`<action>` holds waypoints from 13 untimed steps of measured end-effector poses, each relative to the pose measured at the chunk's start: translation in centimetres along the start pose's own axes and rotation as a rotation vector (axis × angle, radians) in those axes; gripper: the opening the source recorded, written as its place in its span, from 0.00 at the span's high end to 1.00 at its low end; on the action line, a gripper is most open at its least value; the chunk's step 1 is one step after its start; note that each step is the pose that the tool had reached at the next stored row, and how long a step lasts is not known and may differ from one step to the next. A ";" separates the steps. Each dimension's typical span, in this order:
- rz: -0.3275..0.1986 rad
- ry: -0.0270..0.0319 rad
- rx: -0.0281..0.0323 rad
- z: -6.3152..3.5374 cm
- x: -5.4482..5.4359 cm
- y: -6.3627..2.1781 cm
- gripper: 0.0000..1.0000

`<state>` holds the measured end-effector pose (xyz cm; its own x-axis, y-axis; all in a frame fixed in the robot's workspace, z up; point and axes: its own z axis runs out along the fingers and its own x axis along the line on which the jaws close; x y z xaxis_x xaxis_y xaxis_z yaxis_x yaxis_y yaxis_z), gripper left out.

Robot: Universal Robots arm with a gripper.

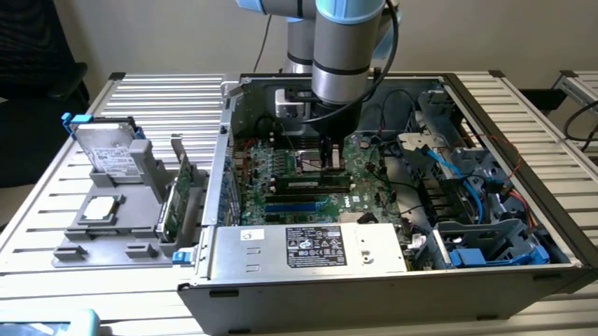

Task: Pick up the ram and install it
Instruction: 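Insert the ram into the slot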

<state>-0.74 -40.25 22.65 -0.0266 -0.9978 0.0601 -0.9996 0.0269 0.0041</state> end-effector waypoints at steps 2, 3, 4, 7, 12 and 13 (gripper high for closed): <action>0.000 0.0000 0.0000 0.06 0.0 0.00 0.88; 0.000 0.0000 0.0000 0.09 0.0 0.00 0.88; 0.000 0.0000 0.0000 0.13 0.0 0.00 0.86; 0.000 0.0003 -0.0001 0.14 0.0 0.00 0.80; 0.000 0.0017 0.0000 -0.51 0.0 0.00 0.73; 0.000 0.0017 0.0000 -0.66 0.0 0.00 0.73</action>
<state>-0.74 -40.24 23.31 -0.0266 -0.9977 0.0618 -0.9996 0.0269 0.0040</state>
